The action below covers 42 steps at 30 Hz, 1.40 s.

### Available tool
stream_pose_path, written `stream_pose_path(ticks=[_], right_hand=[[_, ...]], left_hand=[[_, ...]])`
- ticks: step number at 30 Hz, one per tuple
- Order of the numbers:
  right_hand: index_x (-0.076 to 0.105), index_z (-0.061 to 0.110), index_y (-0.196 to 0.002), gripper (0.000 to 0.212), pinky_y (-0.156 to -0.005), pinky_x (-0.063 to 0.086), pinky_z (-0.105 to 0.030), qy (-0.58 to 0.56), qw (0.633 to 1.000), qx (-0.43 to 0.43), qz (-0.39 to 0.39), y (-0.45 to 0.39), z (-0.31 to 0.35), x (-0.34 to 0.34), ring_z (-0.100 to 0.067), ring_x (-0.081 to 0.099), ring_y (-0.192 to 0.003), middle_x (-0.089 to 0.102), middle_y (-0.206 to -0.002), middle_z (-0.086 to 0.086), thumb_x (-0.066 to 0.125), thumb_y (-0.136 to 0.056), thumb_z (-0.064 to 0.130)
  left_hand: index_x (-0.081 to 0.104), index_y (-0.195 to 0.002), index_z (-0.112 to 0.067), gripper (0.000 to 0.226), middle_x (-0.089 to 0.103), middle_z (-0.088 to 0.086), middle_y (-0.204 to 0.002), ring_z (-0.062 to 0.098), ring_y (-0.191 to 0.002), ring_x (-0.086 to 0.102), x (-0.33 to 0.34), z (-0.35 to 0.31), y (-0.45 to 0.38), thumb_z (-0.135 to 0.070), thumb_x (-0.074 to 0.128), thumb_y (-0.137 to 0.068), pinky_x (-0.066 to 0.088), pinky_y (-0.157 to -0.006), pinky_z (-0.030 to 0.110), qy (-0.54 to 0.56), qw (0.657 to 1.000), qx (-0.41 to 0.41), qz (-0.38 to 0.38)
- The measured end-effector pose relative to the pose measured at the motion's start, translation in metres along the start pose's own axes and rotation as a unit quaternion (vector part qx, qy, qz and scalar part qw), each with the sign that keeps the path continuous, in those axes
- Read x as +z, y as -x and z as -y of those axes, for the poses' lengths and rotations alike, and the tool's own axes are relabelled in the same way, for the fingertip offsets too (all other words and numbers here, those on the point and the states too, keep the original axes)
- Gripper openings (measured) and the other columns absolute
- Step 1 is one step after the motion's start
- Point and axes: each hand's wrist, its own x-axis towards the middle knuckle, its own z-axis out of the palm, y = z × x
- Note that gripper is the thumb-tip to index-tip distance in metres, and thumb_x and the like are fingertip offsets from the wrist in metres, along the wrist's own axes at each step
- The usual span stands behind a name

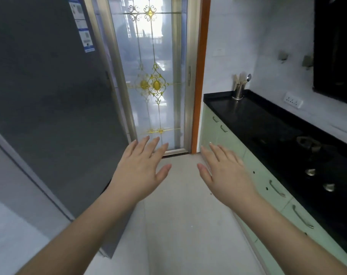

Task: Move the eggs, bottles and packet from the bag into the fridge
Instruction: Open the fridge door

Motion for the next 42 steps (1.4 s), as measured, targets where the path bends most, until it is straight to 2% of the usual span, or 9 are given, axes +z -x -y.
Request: stream_pose_path(ticks=[5, 9, 12, 16, 19, 23, 29, 33, 42], right_hand=[[0.047, 0.020, -0.140, 0.059, -0.108, 0.033, -0.043, -0.035, 0.997, -0.068, 0.003, -0.050, 0.033, 0.021, -0.028, 0.043, -0.133, 0.048, -0.145, -0.009, 0.024, -0.095, 0.049], [0.027, 0.026, -0.150, 0.056, -0.117, 0.016, -0.040, -0.042, 0.988, -0.142, 0.031, -0.093, 0.074, 0.040, -0.024, 0.023, -0.145, 0.027, -0.158, -0.004, 0.020, -0.100, 0.050], [0.019, 0.028, -0.152, 0.057, -0.118, 0.012, -0.039, -0.049, 0.980, -0.187, 0.045, -0.123, 0.108, 0.050, -0.022, 0.017, -0.146, 0.020, -0.160, -0.001, 0.017, -0.100, 0.051], [0.025, 0.027, -0.151, 0.056, -0.117, 0.015, -0.039, -0.046, 0.970, -0.237, 0.037, -0.157, 0.150, 0.066, -0.022, 0.022, -0.145, 0.027, -0.158, -0.002, 0.023, -0.100, 0.050], [0.033, 0.026, -0.148, 0.058, -0.115, 0.022, -0.041, -0.054, 0.962, -0.266, 0.025, -0.176, 0.183, 0.075, -0.024, 0.031, -0.141, 0.036, -0.153, -0.004, 0.019, -0.098, 0.051], [0.043, 0.022, -0.143, 0.060, -0.110, 0.032, -0.043, -0.081, 0.942, -0.324, 0.016, -0.193, 0.225, 0.082, -0.026, 0.042, -0.134, 0.047, -0.146, -0.006, 0.021, -0.095, 0.050], [0.046, 0.019, -0.141, 0.057, -0.109, 0.034, -0.044, -0.116, 0.896, -0.428, 0.001, -0.224, 0.283, 0.095, -0.026, 0.044, -0.132, 0.049, -0.144, -0.007, 0.025, -0.096, 0.048], [0.042, 0.019, -0.144, 0.056, -0.111, 0.033, -0.044, -0.145, 0.856, -0.497, 0.002, -0.246, 0.313, 0.108, -0.025, 0.041, -0.135, 0.046, -0.146, -0.006, 0.026, -0.098, 0.047], [0.037, 0.020, -0.147, 0.055, -0.117, 0.022, -0.045, -0.212, 0.756, -0.620, -0.002, -0.310, 0.346, 0.134, -0.025, 0.029, -0.143, 0.037, -0.153, -0.005, 0.026, -0.100, 0.046]], left_hand=[[0.053, -0.140, -0.021, 0.062, 0.051, 0.006, -0.145, 0.030, -0.138, 0.042, 0.021, 0.041, 0.003, -0.054, 0.028, -0.093, 0.031, -0.113, 0.052, -0.023, 0.998, -0.059, 0.005], [0.056, -0.136, -0.018, 0.061, 0.055, 0.009, -0.142, 0.031, -0.134, 0.046, 0.037, 0.084, 0.010, -0.052, 0.033, -0.092, 0.035, -0.110, 0.052, -0.031, 0.993, -0.113, -0.001], [0.053, -0.139, -0.019, 0.060, 0.052, 0.009, -0.144, 0.031, -0.136, 0.044, 0.046, 0.120, 0.016, -0.053, 0.034, -0.093, 0.033, -0.111, 0.051, -0.050, 0.986, -0.159, 0.003], [0.053, -0.139, -0.020, 0.063, 0.052, 0.009, -0.145, 0.031, -0.136, 0.044, 0.051, 0.158, 0.022, -0.055, 0.029, -0.093, 0.034, -0.111, 0.052, -0.065, 0.975, -0.213, 0.022], [0.049, -0.142, -0.021, 0.067, 0.048, 0.007, -0.148, 0.030, -0.139, 0.040, 0.050, 0.179, 0.029, -0.057, 0.021, -0.094, 0.032, -0.113, 0.052, -0.071, 0.965, -0.251, 0.030], [0.053, -0.139, -0.018, 0.065, 0.051, 0.010, -0.145, 0.032, -0.137, 0.043, 0.045, 0.204, 0.040, -0.055, 0.024, -0.093, 0.036, -0.110, 0.055, -0.089, 0.952, -0.292, 0.024], [0.048, -0.142, -0.019, 0.060, 0.049, 0.010, -0.147, 0.033, -0.137, 0.042, 0.047, 0.231, 0.064, -0.053, 0.031, -0.096, 0.033, -0.111, 0.053, -0.140, 0.913, -0.381, 0.029], [0.046, -0.144, -0.020, 0.062, 0.048, 0.009, -0.148, 0.033, -0.138, 0.043, 0.051, 0.248, 0.071, -0.054, 0.026, -0.096, 0.033, -0.111, 0.052, -0.168, 0.876, -0.450, 0.048], [0.045, -0.145, -0.022, 0.061, 0.048, 0.008, -0.148, 0.032, -0.137, 0.044, 0.060, 0.246, 0.040, -0.053, 0.030, -0.096, 0.036, -0.110, 0.051, -0.204, 0.797, -0.567, 0.051]])
